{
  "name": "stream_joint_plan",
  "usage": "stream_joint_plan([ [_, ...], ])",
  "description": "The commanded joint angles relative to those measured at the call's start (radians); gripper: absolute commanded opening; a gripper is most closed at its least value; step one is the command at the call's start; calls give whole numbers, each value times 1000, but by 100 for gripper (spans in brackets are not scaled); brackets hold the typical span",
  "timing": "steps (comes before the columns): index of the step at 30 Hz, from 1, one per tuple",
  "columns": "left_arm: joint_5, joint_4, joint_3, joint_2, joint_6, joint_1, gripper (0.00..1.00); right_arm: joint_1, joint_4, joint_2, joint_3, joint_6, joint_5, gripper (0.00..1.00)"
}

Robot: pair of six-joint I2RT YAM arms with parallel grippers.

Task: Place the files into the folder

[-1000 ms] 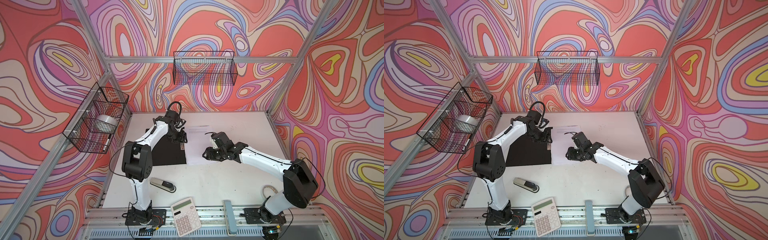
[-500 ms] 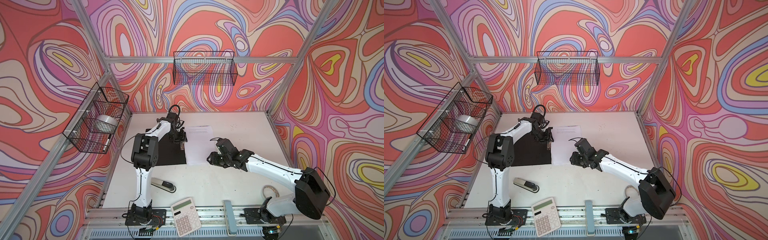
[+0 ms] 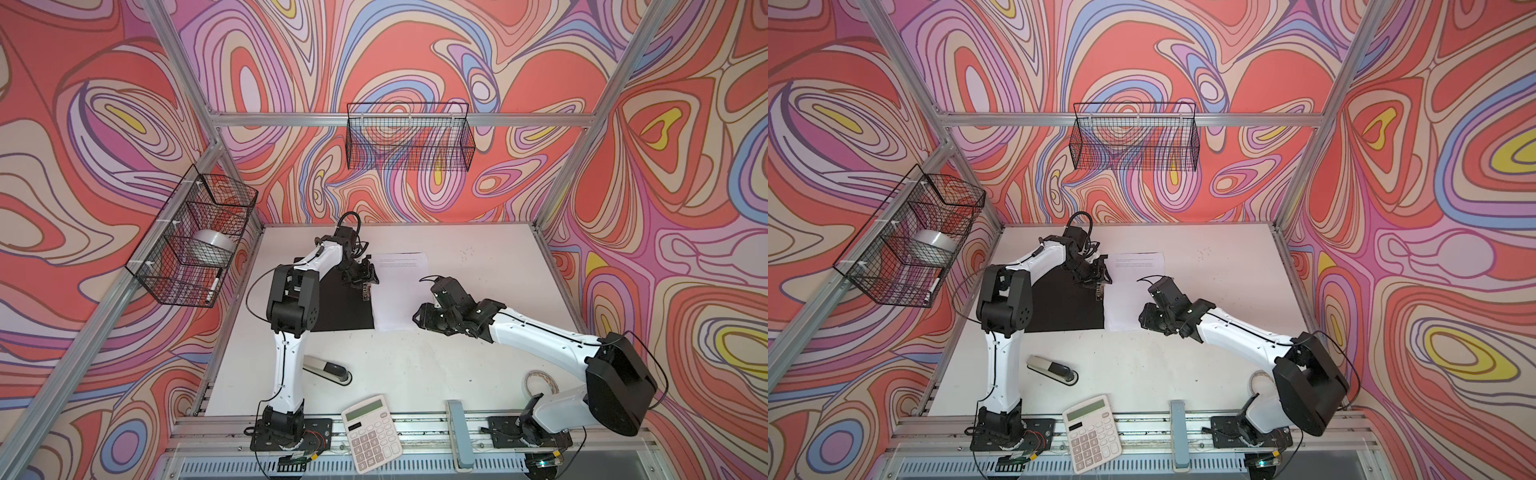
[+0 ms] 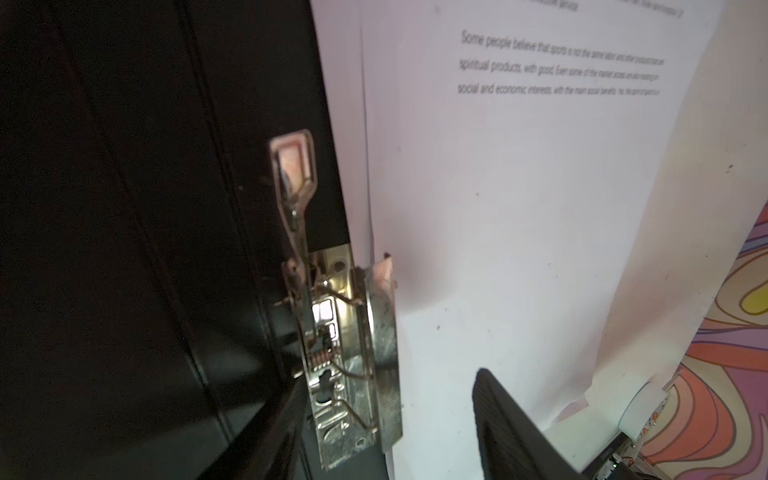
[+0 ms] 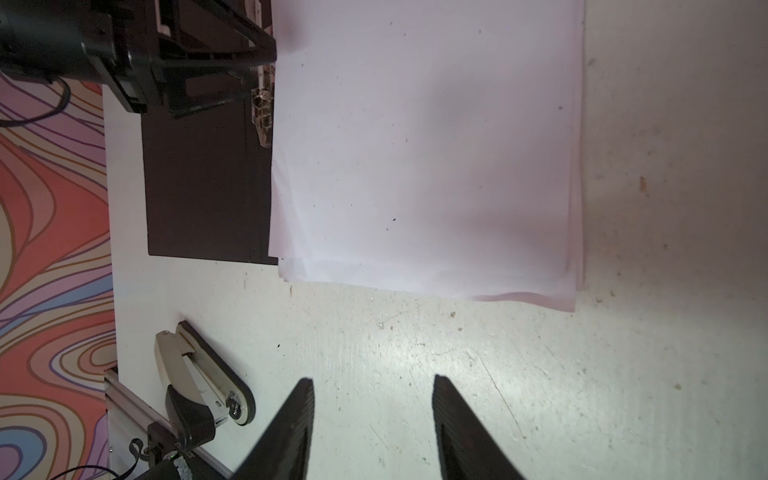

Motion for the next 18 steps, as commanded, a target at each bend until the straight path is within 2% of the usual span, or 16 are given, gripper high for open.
stream_joint_plan([
  [1, 50, -2, -32, 16, -43, -11, 64, 4, 21, 20, -12, 13, -6, 49],
  [9, 79, 77, -157, -54, -160, -79, 64, 33, -6, 57, 2, 13, -45, 49],
  [18, 35, 167, -242, -152, -313, -176, 66, 106, -4, 84, -3, 63, -90, 48],
])
